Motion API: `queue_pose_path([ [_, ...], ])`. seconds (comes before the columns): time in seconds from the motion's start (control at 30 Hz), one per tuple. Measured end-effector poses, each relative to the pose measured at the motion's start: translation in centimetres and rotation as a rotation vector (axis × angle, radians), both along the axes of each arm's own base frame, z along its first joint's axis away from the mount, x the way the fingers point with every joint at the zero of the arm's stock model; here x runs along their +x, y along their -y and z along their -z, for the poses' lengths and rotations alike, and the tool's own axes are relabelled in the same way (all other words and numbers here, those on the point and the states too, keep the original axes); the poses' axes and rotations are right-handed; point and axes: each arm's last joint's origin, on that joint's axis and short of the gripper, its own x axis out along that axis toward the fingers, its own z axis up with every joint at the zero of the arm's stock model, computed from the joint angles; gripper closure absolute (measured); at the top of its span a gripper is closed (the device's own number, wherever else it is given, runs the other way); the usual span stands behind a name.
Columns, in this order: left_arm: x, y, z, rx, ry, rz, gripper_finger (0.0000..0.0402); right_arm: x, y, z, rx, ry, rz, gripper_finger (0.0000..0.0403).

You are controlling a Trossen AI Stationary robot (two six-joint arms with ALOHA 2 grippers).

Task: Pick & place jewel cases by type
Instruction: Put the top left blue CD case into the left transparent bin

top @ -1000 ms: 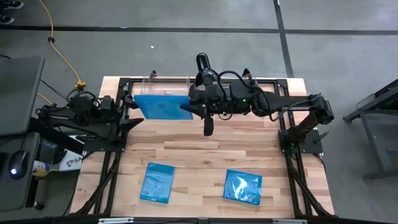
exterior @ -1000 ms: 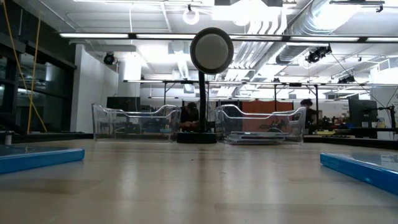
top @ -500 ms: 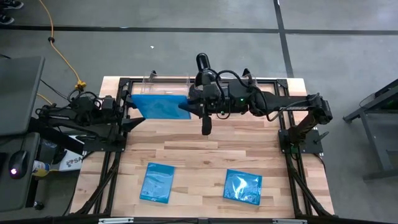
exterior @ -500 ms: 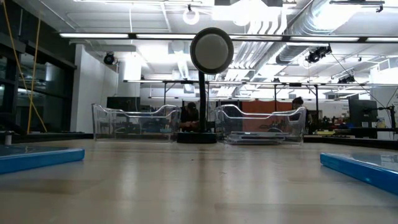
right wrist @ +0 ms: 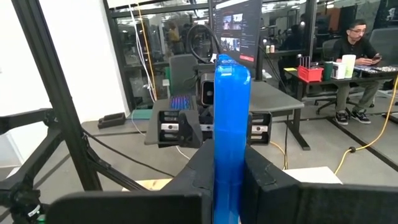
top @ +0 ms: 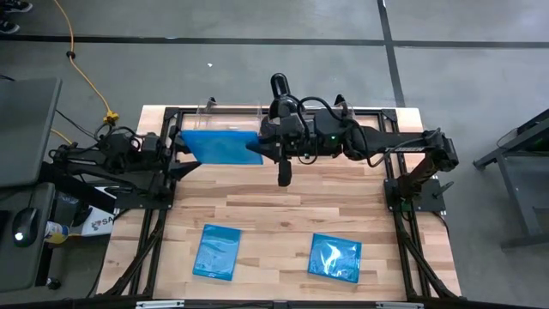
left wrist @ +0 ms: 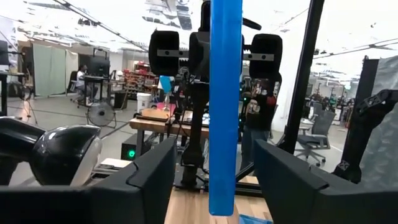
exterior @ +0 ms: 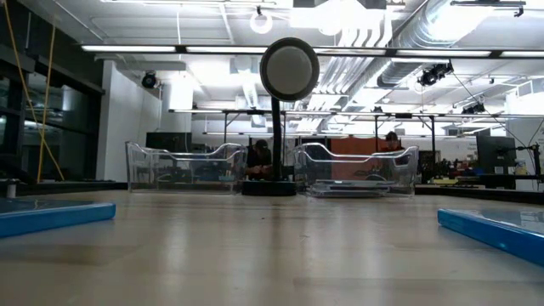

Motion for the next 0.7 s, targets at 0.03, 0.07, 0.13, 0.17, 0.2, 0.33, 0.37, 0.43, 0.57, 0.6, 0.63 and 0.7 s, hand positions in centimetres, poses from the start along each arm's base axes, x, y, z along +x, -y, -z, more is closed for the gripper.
queue_pose_path([
  [0.03,0.04,0.01,0.01,0.0,-0.002,0.002,0.0203,0.01,0.01,0.01,0.0,0.0,0.002,0.0386],
  [0.07,0.11,0.03,0.04,0.003,-0.005,0.006,0.0209,0.0,0.01,0.0,0.0,0.0,0.004,0.0386],
  [0.13,0.41,0.14,0.13,0.008,-0.016,0.023,0.0222,0.0,0.01,0.0,0.0,0.0,0.005,0.0386],
  [0.17,0.53,0.16,0.17,0.009,-0.021,0.024,0.0228,0.0,0.01,0.0,0.0,0.0,0.005,0.0386],
  [0.2,0.62,0.18,0.21,0.01,-0.026,0.024,0.0235,0.0,0.01,0.0,0.0,0.0,0.005,0.0386],
  [0.33,0.95,0.23,0.34,0.013,-0.041,0.024,0.026,0.0,0.02,0.0,0.001,0.0,0.005,0.0386],
  [0.37,0.95,0.24,0.34,0.013,-0.041,0.024,0.0267,0.0,0.02,0.0,0.005,0.0,0.005,0.0386],
  [0.43,0.95,0.23,0.33,0.013,-0.04,0.024,0.028,0.0,0.01,0.0,0.013,-0.001,0.003,0.0386],
  [0.57,0.95,0.23,0.33,0.013,-0.04,0.024,0.0309,0.0,0.0,0.09,0.015,-0.009,0.0,0.0386],
  [0.6,0.95,0.23,0.33,0.013,-0.04,0.024,0.0317,0.0,0.0,0.09,0.015,-0.009,0.0,0.0386],
  [0.63,0.95,0.23,0.33,0.013,-0.04,0.024,0.0324,0.0,0.0,0.09,0.015,-0.009,0.0,0.0386],
  [0.7,0.95,0.23,0.33,0.013,-0.04,0.024,0.0341,0.0,0.0,0.08,0.014,-0.009,0.0,0.0386],
])
